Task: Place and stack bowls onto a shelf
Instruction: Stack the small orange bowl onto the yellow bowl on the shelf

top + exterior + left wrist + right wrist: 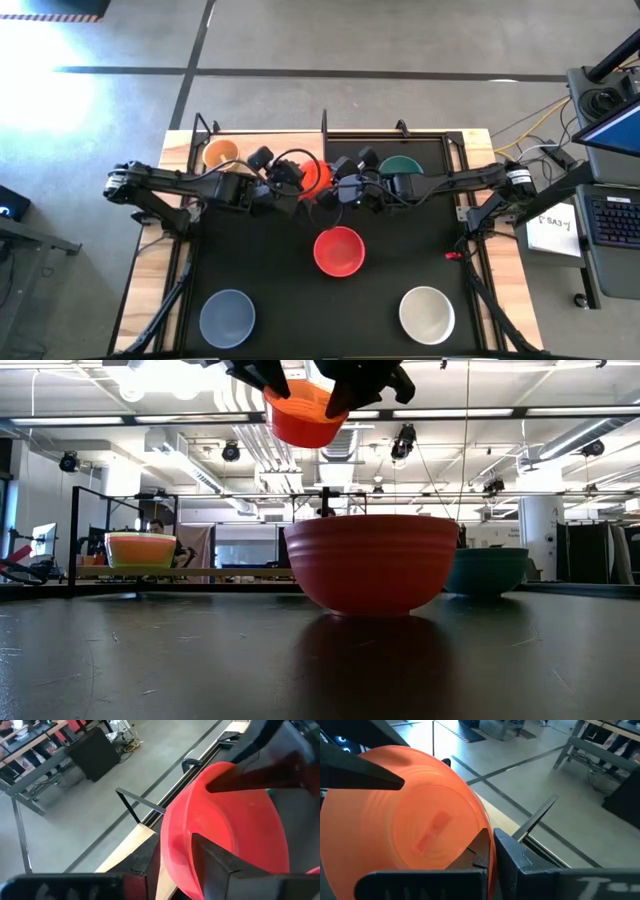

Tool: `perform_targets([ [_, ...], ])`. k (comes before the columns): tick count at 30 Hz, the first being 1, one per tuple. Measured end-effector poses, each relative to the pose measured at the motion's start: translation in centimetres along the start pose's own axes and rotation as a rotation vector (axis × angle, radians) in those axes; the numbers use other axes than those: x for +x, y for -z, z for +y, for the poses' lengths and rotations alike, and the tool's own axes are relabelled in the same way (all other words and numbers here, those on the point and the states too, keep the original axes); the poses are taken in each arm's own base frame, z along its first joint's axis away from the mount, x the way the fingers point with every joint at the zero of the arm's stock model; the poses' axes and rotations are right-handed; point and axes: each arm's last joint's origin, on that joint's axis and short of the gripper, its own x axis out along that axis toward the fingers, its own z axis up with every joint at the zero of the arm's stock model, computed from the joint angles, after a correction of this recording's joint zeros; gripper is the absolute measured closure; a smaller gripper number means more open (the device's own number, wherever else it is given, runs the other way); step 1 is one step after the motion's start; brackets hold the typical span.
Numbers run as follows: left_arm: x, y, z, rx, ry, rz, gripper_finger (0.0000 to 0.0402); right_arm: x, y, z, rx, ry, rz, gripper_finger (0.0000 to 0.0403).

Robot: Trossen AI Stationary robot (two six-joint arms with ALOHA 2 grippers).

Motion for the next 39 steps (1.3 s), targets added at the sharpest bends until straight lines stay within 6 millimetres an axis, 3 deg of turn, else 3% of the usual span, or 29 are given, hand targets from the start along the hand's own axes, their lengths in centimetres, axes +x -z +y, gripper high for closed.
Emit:
perform_targets([
  [8, 0.0, 0.1, 0.1, -0.009, -0.007, 0.006, 0.0394, -0.1, -0.1, 0.1, 0.010, -0.092, 0.021, 0.0394],
  [17, 0.1, 0.5, 0.0, -0.012, 0.025, 0.045, 0.0400, -0.6, -0.4, -0.3, -0.019, -0.181, 0.045, 0.0383],
  [32, 1.4, 1.5, -1.1, 0.035, 0.123, 0.163, 0.0401, -4.3, -2.8, -3.7, 0.067, -0.594, 0.100, 0.0209],
  [39, 0.5, 3.1, 1.2, 0.101, 0.060, 0.336, 0.0401, -7.1, -1.9, -6.8, 0.050, -0.544, 0.265, 0.0184],
])
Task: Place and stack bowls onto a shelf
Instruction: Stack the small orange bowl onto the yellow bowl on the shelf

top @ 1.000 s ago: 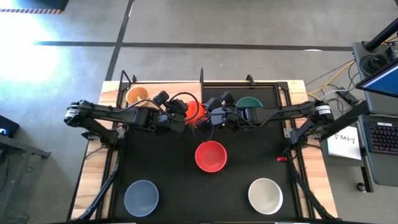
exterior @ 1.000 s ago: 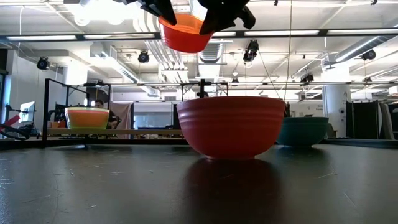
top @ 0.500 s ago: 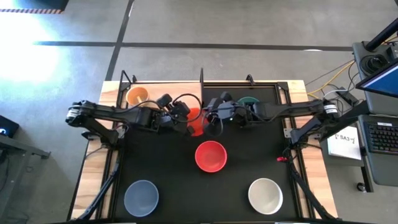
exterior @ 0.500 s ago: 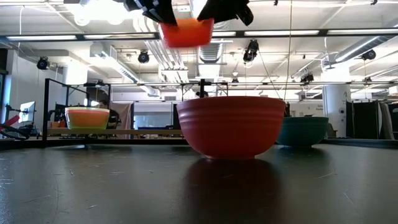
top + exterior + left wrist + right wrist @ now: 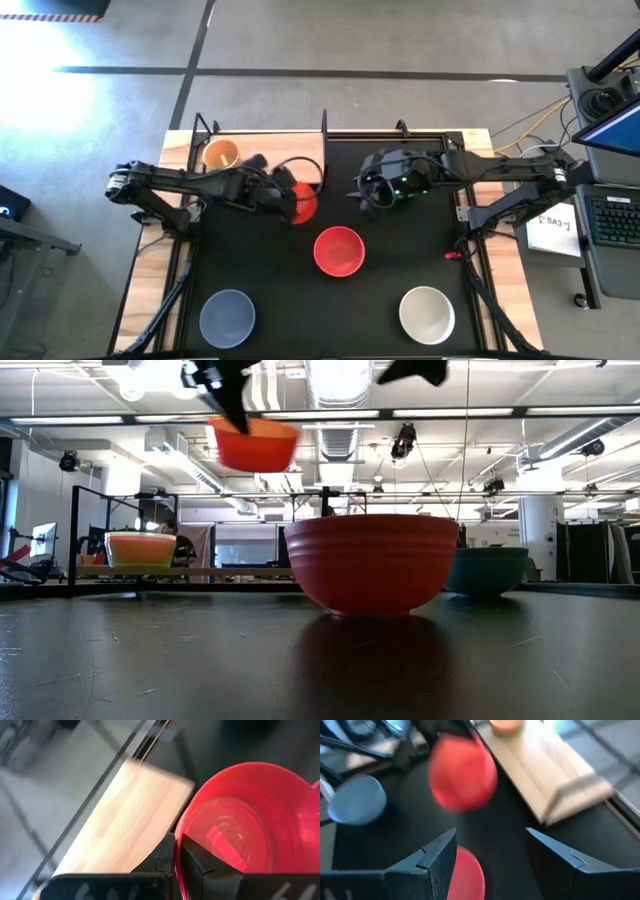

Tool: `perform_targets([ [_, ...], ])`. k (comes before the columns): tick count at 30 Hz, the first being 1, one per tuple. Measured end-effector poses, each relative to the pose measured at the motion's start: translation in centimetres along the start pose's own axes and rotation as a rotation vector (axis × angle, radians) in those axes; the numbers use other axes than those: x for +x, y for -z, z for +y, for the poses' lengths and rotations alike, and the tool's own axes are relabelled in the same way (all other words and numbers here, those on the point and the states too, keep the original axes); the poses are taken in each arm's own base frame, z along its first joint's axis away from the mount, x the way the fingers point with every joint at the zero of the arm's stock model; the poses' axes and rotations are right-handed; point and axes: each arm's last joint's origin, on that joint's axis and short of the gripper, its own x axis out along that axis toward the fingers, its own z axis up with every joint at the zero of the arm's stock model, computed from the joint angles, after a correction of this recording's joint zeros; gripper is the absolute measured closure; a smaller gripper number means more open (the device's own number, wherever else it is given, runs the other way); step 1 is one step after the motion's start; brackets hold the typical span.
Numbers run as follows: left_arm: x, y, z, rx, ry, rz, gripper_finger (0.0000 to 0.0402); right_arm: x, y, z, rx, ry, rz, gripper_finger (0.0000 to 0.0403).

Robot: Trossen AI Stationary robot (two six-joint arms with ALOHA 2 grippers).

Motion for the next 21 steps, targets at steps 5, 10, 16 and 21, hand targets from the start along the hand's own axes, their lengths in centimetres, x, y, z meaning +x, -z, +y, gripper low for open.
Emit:
perform_targets([
  [5, -0.9, 1.8, 2.6, -0.034, -0.107, 0.140, 0.0401, -1.4, 1.3, -0.9, 0.054, 0.116, 0.099, 0.0184],
  [10, -2.2, 2.8, 5.5, -0.110, -0.203, 0.167, 0.0401, -1.6, 2.3, -1.5, 0.061, 0.199, 0.193, 0.0184],
  [16, -3.1, 4.1, 9.3, -0.315, -0.288, 0.133, 0.0401, -0.7, 3.0, -1.6, 0.056, 0.233, 0.265, 0.0184],
  [21, -1.7, 6.6, 11.7, -0.515, -0.430, 0.123, 0.0401, 0.0, 3.3, -1.6, 0.046, 0.247, 0.298, 0.0184],
])
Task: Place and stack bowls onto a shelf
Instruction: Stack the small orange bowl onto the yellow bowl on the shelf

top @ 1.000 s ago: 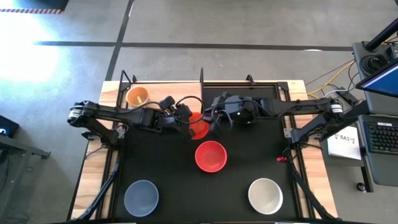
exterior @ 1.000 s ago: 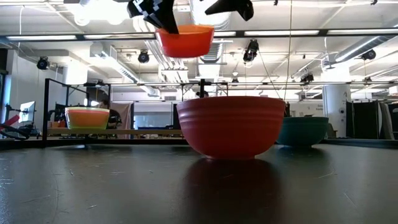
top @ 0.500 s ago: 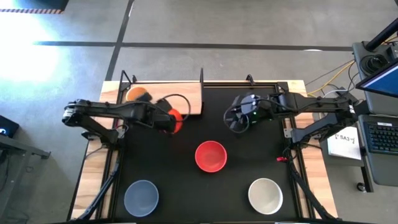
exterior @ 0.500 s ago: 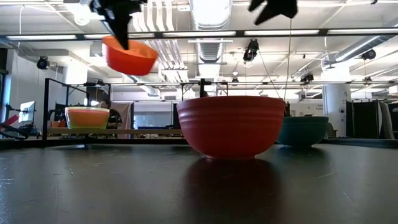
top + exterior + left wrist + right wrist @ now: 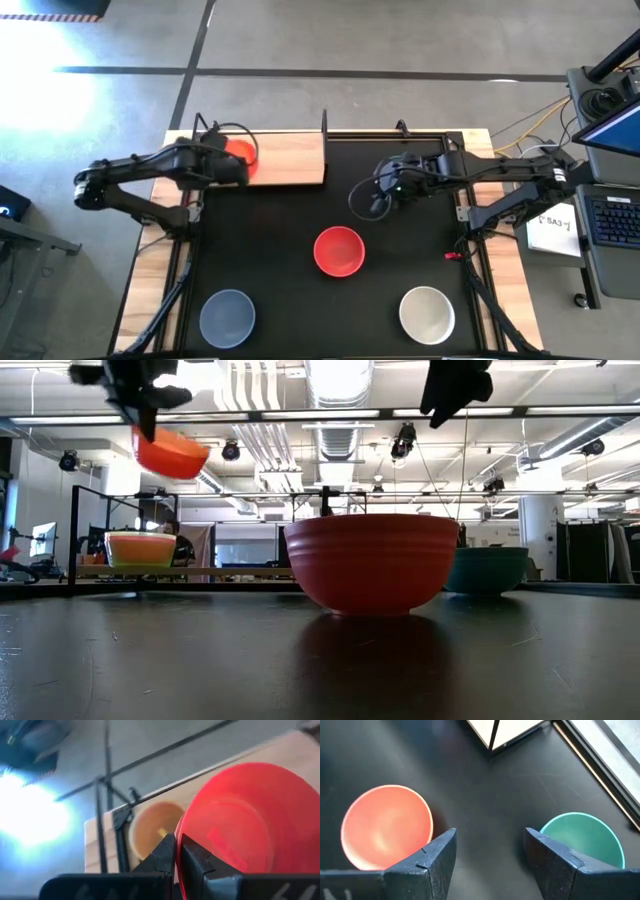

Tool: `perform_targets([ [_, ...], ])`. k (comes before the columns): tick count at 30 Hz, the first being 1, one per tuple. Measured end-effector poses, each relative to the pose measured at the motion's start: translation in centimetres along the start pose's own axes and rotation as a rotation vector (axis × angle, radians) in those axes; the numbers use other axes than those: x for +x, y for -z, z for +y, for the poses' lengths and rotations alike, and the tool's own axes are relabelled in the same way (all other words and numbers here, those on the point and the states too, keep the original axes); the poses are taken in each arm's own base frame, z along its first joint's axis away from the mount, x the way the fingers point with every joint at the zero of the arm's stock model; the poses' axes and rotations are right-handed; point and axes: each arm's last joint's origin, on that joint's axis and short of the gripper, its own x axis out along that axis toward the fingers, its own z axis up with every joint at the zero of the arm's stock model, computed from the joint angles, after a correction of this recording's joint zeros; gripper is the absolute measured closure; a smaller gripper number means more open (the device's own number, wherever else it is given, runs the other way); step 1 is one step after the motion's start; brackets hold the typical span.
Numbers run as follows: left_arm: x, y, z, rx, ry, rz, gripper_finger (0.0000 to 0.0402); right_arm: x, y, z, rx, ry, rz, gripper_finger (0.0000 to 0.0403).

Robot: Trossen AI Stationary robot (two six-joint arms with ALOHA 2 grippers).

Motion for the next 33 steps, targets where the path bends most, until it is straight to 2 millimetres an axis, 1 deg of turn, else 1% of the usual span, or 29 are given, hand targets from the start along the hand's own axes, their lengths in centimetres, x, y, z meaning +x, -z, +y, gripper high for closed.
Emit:
perform_targets([
  [4, 2.5, 0.6, 0.8, -0.124, -0.067, 0.019, 0.0401, 0.5, 0.0, 0.2, -0.010, 0.008, 0.016, 0.0184],
  [9, 5.3, 0.5, 1.6, -0.271, -0.146, -0.003, 0.0401, 1.1, 0.0, 0.4, -0.018, 0.020, 0.042, 0.0184],
  [14, 7.8, 0.9, 1.8, -0.343, -0.234, 0.012, 0.0401, 1.4, 0.3, 0.4, -0.052, 0.033, 0.086, 0.0184],
  [19, 10.2, 1.7, 1.1, -0.371, -0.286, 0.013, 0.0401, 1.4, 0.6, 0.2, -0.114, 0.046, 0.119, 0.0184],
  [22, 11.5, 2.1, 0.8, -0.373, -0.339, -0.011, 0.0401, 1.4, 0.6, 0.2, -0.115, 0.046, 0.119, 0.0184],
  [27, 12.9, 2.1, 0.2, -0.339, -0.404, -0.010, 0.0401, 1.4, 0.6, 0.3, -0.098, 0.023, 0.131, 0.0184],
  [33, 14.4, 2.4, -0.9, -0.287, -0.428, 0.045, 0.0401, 1.4, 0.7, 0.4, -0.102, -0.001, 0.144, 0.0184],
])
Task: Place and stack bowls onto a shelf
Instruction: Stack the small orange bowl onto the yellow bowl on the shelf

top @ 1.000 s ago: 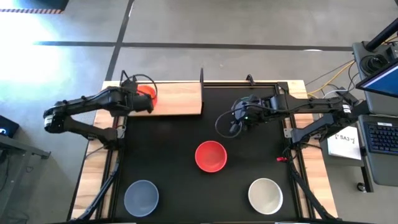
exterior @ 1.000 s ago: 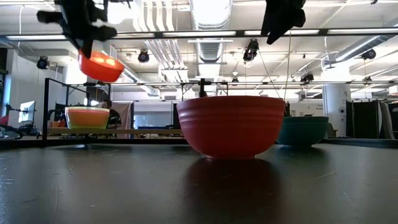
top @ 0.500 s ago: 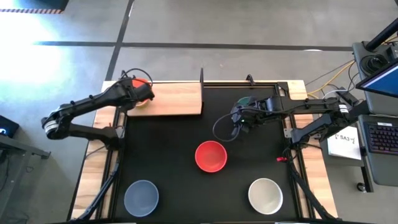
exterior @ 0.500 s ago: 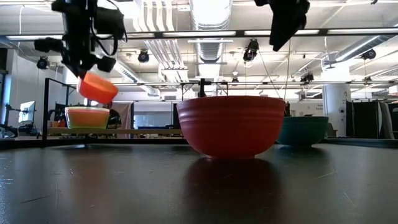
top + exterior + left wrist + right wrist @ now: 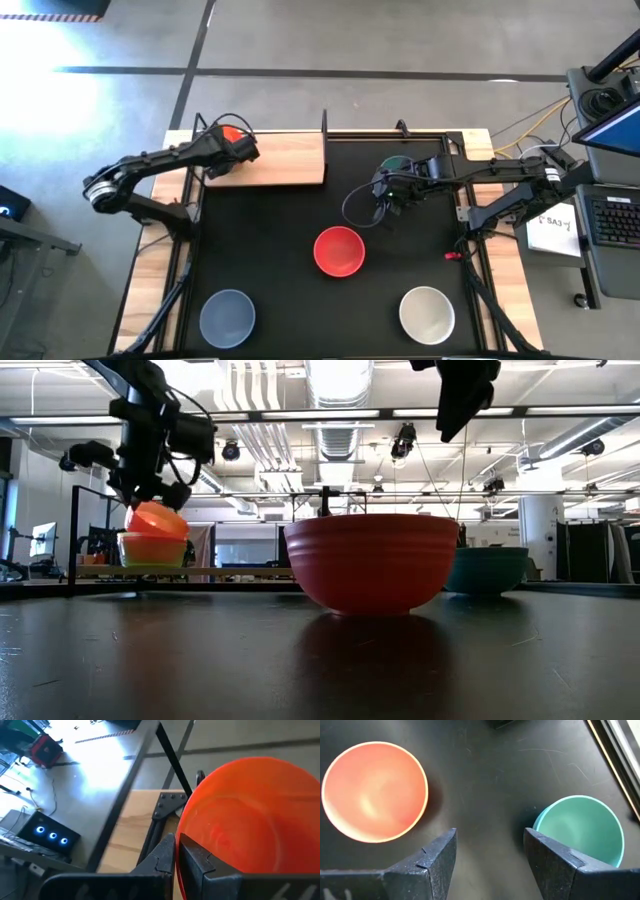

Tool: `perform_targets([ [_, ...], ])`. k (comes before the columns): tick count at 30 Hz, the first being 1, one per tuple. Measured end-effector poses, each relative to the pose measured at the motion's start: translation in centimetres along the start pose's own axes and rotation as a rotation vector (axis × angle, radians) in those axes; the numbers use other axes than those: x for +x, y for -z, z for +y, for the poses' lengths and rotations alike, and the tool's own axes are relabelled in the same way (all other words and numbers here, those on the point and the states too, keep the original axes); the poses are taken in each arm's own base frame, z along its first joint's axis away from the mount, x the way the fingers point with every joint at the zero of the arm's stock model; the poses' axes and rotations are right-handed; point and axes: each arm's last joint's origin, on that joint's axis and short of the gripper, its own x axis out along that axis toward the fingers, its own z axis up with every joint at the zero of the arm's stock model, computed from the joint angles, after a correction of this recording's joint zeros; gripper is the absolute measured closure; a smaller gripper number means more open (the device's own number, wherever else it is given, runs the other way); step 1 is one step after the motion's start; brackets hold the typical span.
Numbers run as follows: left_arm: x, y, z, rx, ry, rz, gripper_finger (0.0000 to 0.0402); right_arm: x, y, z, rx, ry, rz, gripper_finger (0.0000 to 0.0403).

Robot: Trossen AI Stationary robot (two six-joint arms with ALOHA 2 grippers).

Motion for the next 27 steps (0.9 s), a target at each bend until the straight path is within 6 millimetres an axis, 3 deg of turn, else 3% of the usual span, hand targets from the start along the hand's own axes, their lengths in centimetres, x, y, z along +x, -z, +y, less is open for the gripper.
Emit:
perform_targets([
  [10, 0.5, 0.6, -1.0, 0.050, -0.009, 0.041, 0.0401, 0.0, 0.0, 0.0, -0.024, 0.000, 0.000, 0.0184],
  [22, -1.1, -0.8, 1.9, -0.076, 0.069, 0.000, 0.0401, 0.0, 0.0, 0.0, -0.029, 0.000, 0.000, 0.0184],
  [27, -1.3, -0.9, 2.0, -0.108, 0.095, 0.005, 0.0402, 0.0, 0.0, 0.0, -0.028, 0.000, -0.001, 0.0184],
])
